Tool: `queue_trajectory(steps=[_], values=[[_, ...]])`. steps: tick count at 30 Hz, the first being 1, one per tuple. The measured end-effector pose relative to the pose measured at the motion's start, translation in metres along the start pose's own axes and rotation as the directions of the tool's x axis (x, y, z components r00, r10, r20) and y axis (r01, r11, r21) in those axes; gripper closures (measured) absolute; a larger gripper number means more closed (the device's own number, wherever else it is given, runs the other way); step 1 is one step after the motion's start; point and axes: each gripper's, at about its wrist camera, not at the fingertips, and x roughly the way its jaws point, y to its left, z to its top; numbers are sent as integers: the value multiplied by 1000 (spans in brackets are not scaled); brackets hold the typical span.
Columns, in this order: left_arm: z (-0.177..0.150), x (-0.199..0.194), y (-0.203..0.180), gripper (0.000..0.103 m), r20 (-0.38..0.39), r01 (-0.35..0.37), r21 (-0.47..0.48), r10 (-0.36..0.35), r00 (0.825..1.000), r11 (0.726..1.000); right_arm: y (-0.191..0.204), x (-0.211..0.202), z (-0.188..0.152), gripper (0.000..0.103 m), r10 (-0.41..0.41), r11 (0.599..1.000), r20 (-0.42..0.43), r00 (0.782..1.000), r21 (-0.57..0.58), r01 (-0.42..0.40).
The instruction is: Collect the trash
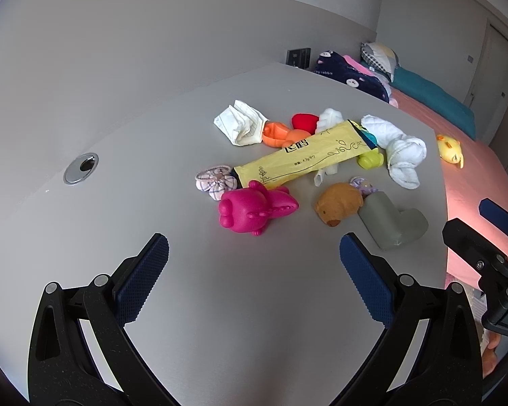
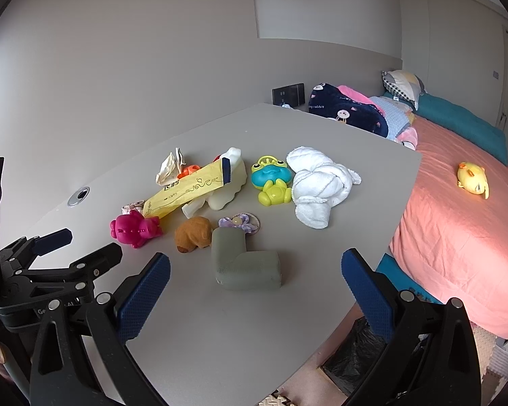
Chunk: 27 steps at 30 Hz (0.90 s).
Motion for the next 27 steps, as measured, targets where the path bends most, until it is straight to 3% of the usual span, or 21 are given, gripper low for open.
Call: queue_trajectory(steps=[20, 27], values=[[0, 2, 3, 5, -6, -8, -11, 8, 1000, 1000, 3, 0, -1, 2, 15, 1000, -6, 1000, -15, -15], [0, 1, 2, 5, -2, -11, -7, 11, 1000, 1000, -1, 1, -1, 2, 54, 998, -26, 998, 20, -53]])
